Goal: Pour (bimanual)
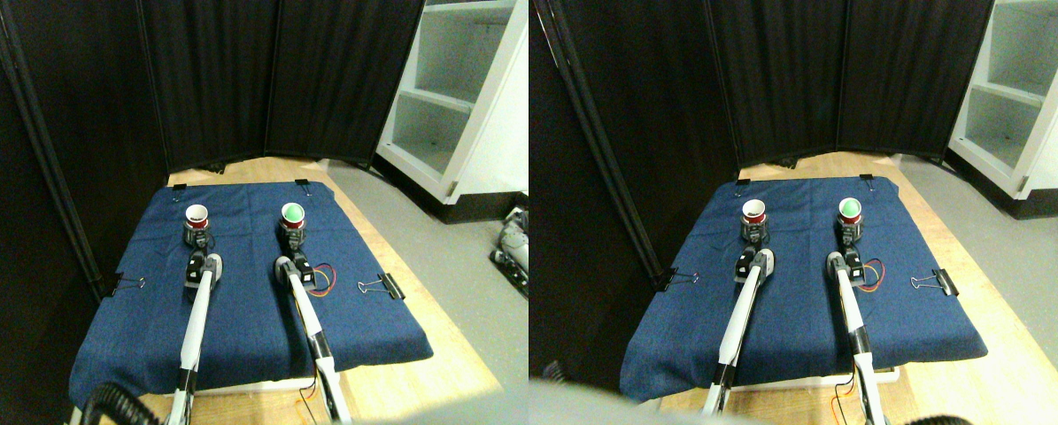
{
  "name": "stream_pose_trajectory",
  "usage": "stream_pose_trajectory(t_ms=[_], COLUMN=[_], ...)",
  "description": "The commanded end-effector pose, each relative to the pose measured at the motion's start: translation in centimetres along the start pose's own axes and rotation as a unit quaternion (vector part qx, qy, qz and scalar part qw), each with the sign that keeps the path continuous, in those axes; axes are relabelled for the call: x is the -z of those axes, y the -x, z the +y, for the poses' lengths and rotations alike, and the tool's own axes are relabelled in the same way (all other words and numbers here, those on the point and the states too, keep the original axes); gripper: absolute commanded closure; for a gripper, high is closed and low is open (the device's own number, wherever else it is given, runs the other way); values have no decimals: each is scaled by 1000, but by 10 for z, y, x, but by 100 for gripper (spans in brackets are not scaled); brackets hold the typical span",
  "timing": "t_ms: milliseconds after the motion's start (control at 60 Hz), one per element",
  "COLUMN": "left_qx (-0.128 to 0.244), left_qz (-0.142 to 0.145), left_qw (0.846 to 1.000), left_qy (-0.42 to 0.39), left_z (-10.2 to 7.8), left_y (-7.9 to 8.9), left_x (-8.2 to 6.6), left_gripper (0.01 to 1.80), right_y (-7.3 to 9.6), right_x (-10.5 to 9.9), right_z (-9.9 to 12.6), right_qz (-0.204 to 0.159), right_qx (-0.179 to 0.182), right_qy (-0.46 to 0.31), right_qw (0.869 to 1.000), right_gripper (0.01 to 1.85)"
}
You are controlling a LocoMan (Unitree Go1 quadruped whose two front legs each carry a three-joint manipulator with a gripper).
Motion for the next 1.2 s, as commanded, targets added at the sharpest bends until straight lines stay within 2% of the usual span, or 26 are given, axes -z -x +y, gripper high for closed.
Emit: stream_pose_trajectory(t_ms=[17,67,333,450,533,700,883,950,1117,1200], left_qx=[13,17,24,38,40,42,39,37,40,44], left_qz=[-2,0,12,29,34,62,67,69,77,87], left_qw=[1000,1000,1000,999,999,997,997,997,996,995], left_qy=[5,4,7,-3,-4,-11,-17,-19,-19,-17], left_z=[-6,-6,-20,-35,-43,-62,-73,-75,-80,-86], left_y=[4,5,16,22,26,35,42,44,45,47], left_x=[2,2,4,6,8,12,19,21,25,28], left_gripper=[148,148,148,148,148,148,148,148,148,148], right_y=[5,6,19,20,19,23,28,30,35,38], right_x=[2,2,0,0,1,1,-1,-1,-1,1], right_z=[2,2,17,27,31,45,61,69,86,98], right_qz=[11,16,21,34,33,49,59,70,68,75], right_qx=[-7,-16,-1,-27,-33,-54,-59,-79,-84,-99], right_qy=[10,11,4,27,25,29,39,51,66,64], right_qw=[1000,1000,1000,999,999,997,996,993,992,990], right_gripper=[153,153,153,153,153,153,153,153,153,153])
